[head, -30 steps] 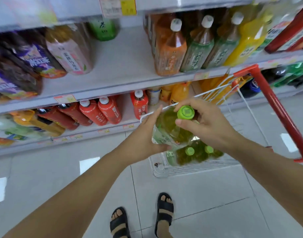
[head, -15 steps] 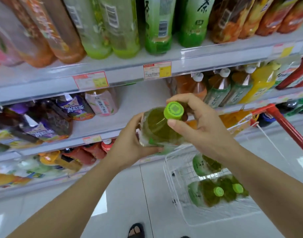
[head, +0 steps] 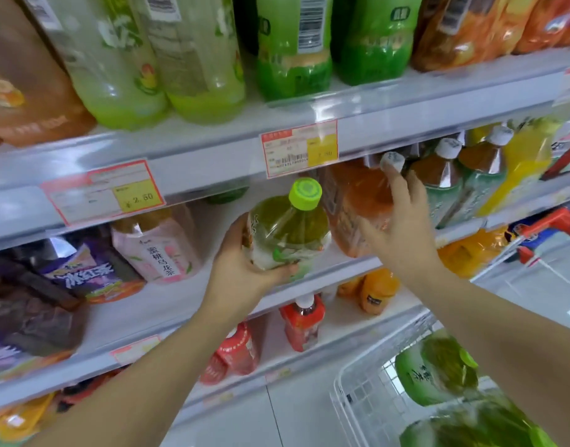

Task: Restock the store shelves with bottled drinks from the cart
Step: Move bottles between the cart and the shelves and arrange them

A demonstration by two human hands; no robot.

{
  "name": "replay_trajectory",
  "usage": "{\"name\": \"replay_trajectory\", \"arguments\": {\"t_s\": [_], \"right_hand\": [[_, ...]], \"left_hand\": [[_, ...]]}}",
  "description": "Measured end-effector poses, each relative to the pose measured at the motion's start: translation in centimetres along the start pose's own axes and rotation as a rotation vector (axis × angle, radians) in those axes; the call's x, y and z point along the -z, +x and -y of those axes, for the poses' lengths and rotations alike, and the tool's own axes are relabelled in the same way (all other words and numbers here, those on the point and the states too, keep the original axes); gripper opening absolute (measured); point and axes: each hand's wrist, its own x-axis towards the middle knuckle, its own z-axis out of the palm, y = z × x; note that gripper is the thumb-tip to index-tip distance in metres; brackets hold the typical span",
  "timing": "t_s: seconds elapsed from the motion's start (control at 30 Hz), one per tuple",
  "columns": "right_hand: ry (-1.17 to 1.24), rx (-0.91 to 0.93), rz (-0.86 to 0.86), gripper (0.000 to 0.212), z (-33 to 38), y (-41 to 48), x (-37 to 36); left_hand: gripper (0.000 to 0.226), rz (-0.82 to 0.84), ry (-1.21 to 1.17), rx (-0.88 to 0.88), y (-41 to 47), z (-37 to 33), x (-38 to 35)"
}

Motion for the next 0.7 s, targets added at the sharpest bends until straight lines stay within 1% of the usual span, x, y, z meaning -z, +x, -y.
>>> {"name": "replay_trajectory", "arguments": {"t_s": [0.07,0.13,0.2,0.3,0.33,0.37,0.43,0.47,0.5,0.6,0.63,0.7], "right_hand": [[-0.078,0.109,-0.057,0.073,-1.3,0.5,-1.4],[-0.136,0.165,-0.124,0.069,-2.7,0.8,-2.4],[-0.173,0.214,-0.194,0.066,-3.7,1.0,-3.2],[-0.194,0.281,-0.293,0.064,-4.9,1.4,-4.2],[-0.192,0.303,-0.316,0.064,-5.2,1.5,-4.6],[-0.191,0.322,-0.335,0.063,-5.5,1.6,-4.9],[-0.201,0.353,-0.372,0.064,-6.0,1.7,-5.3],[-0.207,0.367,-0.391,0.065,-6.2,1.8,-5.4],[-0.214,0.379,-0.405,0.065,-6.4,1.8,-5.5],[-0.256,0.406,-0.414,0.067,-6.9,2.0,-5.7],[-0.271,0.41,-0.41,0.067,-7.0,2.0,-5.7],[-0.284,0.403,-0.402,0.067,-7.1,2.0,-5.8]], "left_hand": [[0.092,0.0,-0.017,0.0,1.5,1.6,-0.9],[0.094,-0.014,-0.035,0.01,2.9,3.1,-1.9],[0.089,-0.037,-0.049,0.015,4.2,4.3,-2.7],[0.071,-0.084,-0.017,0.019,6.1,6.1,-3.4],[0.07,-0.102,-0.018,0.025,6.7,6.8,-3.4],[0.076,-0.12,-0.016,0.03,7.5,7.6,-3.2],[0.097,-0.146,-0.003,0.045,8.8,8.6,-2.9],[0.102,-0.149,-0.007,0.044,9.3,8.8,-2.8],[0.101,-0.146,-0.011,0.033,9.9,9.0,-2.7],[0.076,-0.109,0.018,-0.055,11.3,8.7,-3.1],[0.073,-0.109,0.039,-0.095,11.7,8.6,-3.5],[0.081,-0.178,0.142,-0.183,12.1,8.4,-4.3]]}}
